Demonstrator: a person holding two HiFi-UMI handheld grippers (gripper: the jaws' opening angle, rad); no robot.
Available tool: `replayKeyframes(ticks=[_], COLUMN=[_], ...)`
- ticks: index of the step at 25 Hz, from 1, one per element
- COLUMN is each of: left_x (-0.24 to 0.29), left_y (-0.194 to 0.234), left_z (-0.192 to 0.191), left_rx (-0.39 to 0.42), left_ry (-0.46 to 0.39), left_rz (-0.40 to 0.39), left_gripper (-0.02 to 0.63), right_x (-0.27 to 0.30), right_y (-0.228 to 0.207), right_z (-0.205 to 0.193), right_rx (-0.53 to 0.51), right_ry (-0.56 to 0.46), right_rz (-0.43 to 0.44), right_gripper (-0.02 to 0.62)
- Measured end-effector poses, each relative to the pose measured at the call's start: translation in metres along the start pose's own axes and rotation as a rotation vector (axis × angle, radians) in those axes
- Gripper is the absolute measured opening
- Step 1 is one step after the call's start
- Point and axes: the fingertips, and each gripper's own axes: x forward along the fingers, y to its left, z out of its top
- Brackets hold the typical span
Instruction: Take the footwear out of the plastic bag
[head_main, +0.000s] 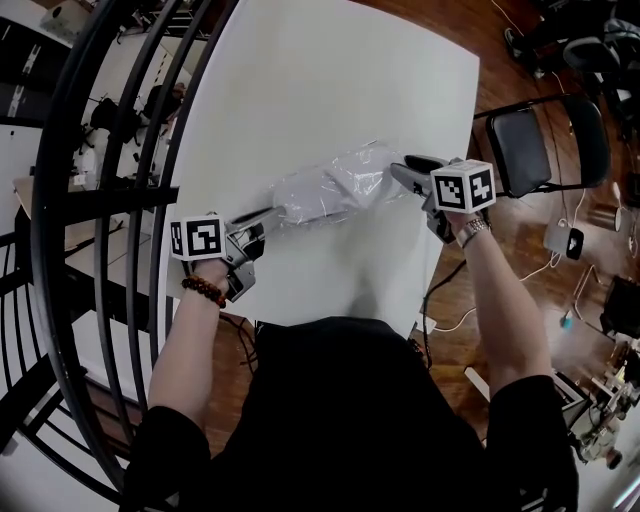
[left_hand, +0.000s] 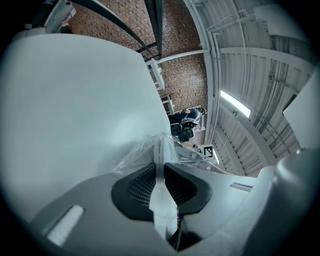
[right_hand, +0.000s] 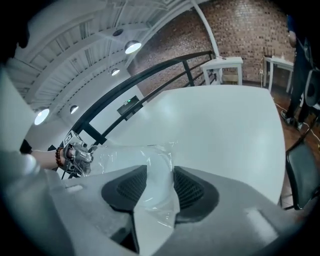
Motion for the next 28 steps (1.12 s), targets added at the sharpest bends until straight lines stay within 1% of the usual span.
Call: replayKeyframes(ticks=[3, 9, 18, 24, 28], left_x=[0.000, -0.001, -0.002, -0.002, -0.009], left_y=[0.000, -0.003, -0.011, -0.013, -0.010], left_z=[0.002, 0.003, 0.005, 0.007, 0.008], left_rx=[-0.002, 0.003, 0.008, 0.015, 0.012], left_ry=[-0.010, -0.021, -0.041, -0.055, -0.069], left_rz=[0.001, -0.006, -0.019, -0.017, -0.007], left_gripper=[0.074, 0.074, 0.074, 0.075, 0.075], right_x=[-0.002, -0.009, -0.022, -0.027, -0.035], right_y=[-0.001, -0.002, -0.006, -0.012, -0.026], right_z=[0.000, -0.002, -0.001, 0.004, 0.005], right_rx=[-0.015, -0.029, -0.023, 0.007, 0.047], right_ry=[-0.009, -0.034, -0.070, -0.100, -0.118], right_rz=[-0.012, -0.040, -0.078, -0.107, -0.153], right_gripper=[0.144, 0.123, 0.086, 0.075, 0.032])
